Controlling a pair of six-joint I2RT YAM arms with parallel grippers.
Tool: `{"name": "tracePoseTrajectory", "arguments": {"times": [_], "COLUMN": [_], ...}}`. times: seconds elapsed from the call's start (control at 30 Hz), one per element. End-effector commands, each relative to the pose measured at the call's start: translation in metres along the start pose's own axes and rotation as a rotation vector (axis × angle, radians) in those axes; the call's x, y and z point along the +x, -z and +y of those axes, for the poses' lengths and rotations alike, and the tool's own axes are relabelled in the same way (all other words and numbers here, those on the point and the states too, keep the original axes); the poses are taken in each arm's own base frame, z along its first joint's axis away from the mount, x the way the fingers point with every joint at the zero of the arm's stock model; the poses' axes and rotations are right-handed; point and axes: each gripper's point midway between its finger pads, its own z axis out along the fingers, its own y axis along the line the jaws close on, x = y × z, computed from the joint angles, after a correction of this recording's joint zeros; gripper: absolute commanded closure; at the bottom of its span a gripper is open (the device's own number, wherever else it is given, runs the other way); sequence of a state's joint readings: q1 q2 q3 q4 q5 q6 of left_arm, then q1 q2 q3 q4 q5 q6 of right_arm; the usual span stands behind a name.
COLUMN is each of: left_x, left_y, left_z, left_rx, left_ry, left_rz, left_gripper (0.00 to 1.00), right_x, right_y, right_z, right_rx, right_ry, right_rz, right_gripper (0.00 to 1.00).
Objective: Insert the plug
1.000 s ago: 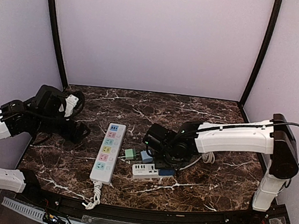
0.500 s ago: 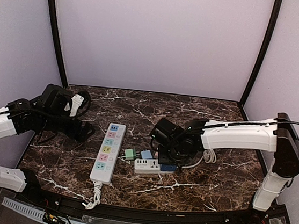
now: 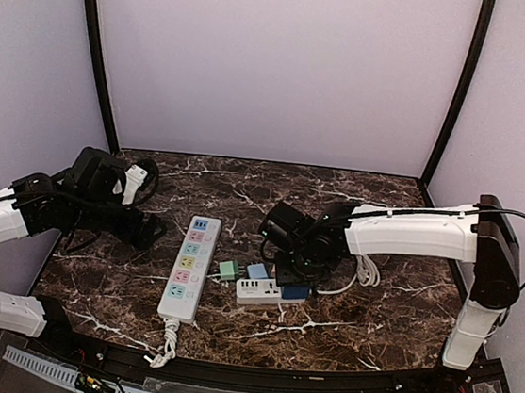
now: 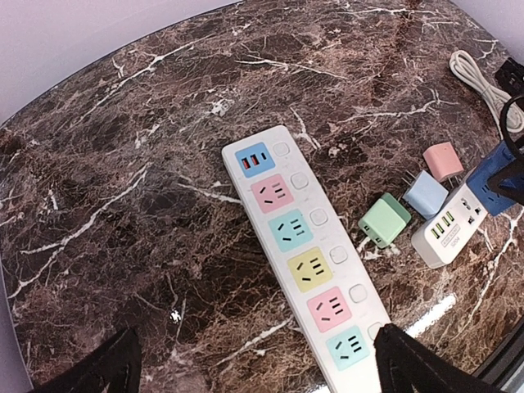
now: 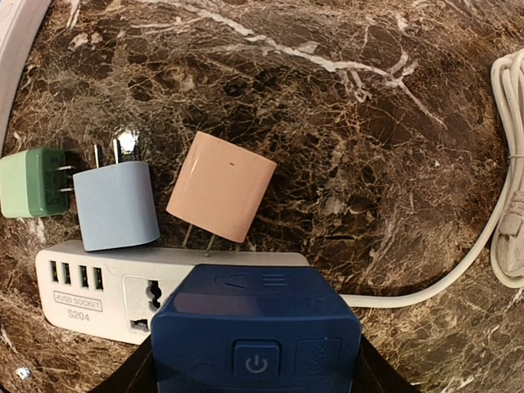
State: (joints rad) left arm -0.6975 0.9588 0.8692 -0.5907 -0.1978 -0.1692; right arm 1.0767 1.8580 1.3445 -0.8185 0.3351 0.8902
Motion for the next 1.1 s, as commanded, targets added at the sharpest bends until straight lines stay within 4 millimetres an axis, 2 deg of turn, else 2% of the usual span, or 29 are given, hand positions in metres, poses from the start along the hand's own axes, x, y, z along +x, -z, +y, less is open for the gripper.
{"name": "tracePoseTrajectory", "arguments": {"times": [0.0, 0.17, 0.57, 0.8, 1.07], "left_x": [-0.006, -0.008, -0.006, -0.006, -0.007], "left_y": [0.005, 0.005, 0.004, 0.003, -0.003], "left_z": [-0.002, -0.004, -0.012, -0.021, -0.034], "left_rx": [0.022, 0.034, 0.083, 0.129, 0.191], "left_ry": [-0.009, -0.014, -0.034, -0.056, -0.081], "left_rz": [-0.038, -0.047, -0.057, -0.051, -0.022], "left_gripper": [0.00, 0.00, 0.00, 0.00, 0.00], "right_x": [0.070, 0.063, 0.040, 0.011, -0.011], "right_y": [-0.054, -0.043, -0.017, 0.008, 0.042], "right_z": [-0.064, -0.055, -0.032, -0.012, -0.008], "right_rx": [0.260, 0.224, 0.140, 0.063, -0.008], "right_ry": [0.098, 0.075, 0.008, -0.011, -0.054], "right_rz": [0.299, 0.298, 0.265, 0.207, 0.159], "right_gripper": [0.67, 0.43, 0.03, 0.02, 0.01]}}
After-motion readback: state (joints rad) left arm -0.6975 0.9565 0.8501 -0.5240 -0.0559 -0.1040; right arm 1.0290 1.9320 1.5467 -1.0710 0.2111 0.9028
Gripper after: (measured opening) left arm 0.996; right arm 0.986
